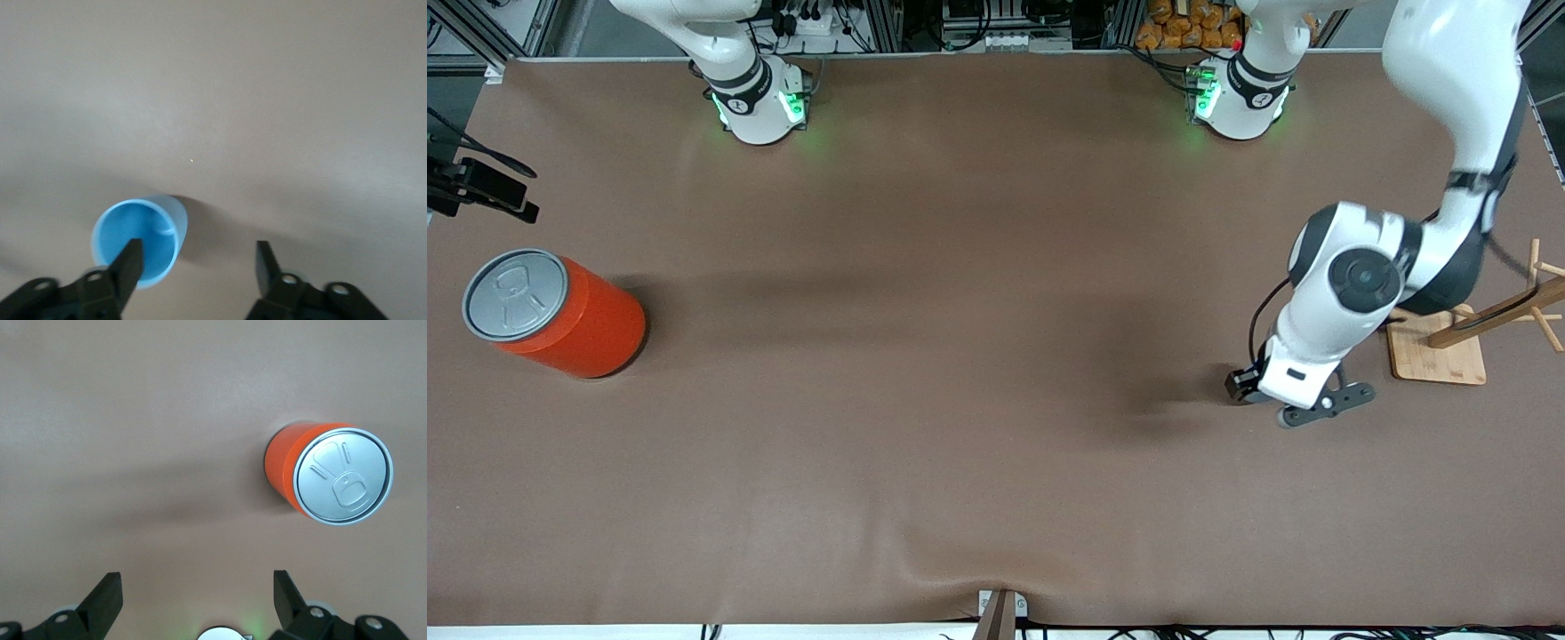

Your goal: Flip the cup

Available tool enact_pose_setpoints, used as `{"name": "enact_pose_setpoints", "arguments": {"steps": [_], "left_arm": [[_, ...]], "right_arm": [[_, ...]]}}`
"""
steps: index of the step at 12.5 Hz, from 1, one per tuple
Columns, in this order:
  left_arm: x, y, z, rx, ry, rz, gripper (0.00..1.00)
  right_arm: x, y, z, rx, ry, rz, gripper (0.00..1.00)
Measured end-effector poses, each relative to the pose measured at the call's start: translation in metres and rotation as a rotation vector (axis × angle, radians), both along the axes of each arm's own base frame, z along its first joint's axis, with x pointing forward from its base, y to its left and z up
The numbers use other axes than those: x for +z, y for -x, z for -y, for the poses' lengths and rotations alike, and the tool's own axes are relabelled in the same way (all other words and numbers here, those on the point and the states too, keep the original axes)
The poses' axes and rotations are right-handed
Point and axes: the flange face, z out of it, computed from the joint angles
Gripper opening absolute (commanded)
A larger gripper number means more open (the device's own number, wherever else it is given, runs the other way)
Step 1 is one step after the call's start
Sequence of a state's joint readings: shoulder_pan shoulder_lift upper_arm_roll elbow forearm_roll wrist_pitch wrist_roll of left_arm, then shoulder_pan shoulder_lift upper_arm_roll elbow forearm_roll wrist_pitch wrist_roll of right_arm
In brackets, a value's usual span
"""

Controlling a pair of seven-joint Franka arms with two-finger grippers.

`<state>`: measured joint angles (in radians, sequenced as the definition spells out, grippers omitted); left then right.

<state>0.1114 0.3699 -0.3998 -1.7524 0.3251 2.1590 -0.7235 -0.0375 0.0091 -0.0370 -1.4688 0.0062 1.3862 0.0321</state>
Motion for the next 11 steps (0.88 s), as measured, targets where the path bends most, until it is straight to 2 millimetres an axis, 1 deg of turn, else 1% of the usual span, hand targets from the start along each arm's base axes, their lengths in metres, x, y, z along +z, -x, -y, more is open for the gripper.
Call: {"name": "enact_pose_setpoints", "arguments": {"steps": [2, 3, 4, 5, 6, 7, 8, 9, 11], "left_arm": [[0.093, 0.014, 0.005, 0.035, -0.046, -0.015, 1.00], [0.134, 0.023, 0.004, 0.039, -0.060, -0.014, 1.00], [0.165, 0.032, 0.003, 0.023, -0.067, -0.012, 1.00], [0.188, 0.040, 0.003, -0.002, -0.061, -0.010, 1.00], [0.205, 0.046, 0.001, -0.024, -0.040, -0.005, 1.00], [0.217, 0.049, -0.005, -0.034, -0.018, 0.001, 1.00], [0.226, 0.050, -0.019, -0.043, 0.004, 0.001, 1.00], [0.231, 0.050, -0.033, -0.052, 0.019, -0.007, 1.00], [0.235, 0.053, -0.054, -0.061, 0.032, -0.039, 1.00]], "right_arm": [[0.000, 0.000, -0.003, 0.005, -0.001, -0.003, 1.00], [0.000, 0.000, -0.004, 0.007, -0.001, -0.003, 1.00], [0.000, 0.000, -0.005, 0.009, -0.001, -0.004, 1.00], [0.000, 0.001, -0.005, 0.010, -0.001, -0.005, 1.00], [0.000, 0.001, -0.006, 0.011, -0.001, -0.006, 1.00], [0.000, 0.001, -0.006, 0.012, -0.001, -0.006, 1.00], [0.000, 0.001, -0.007, 0.014, -0.001, -0.007, 1.00], [0.000, 0.001, -0.008, 0.014, -0.001, -0.007, 1.00], [0.000, 0.001, -0.008, 0.015, -0.001, -0.007, 1.00]]}}
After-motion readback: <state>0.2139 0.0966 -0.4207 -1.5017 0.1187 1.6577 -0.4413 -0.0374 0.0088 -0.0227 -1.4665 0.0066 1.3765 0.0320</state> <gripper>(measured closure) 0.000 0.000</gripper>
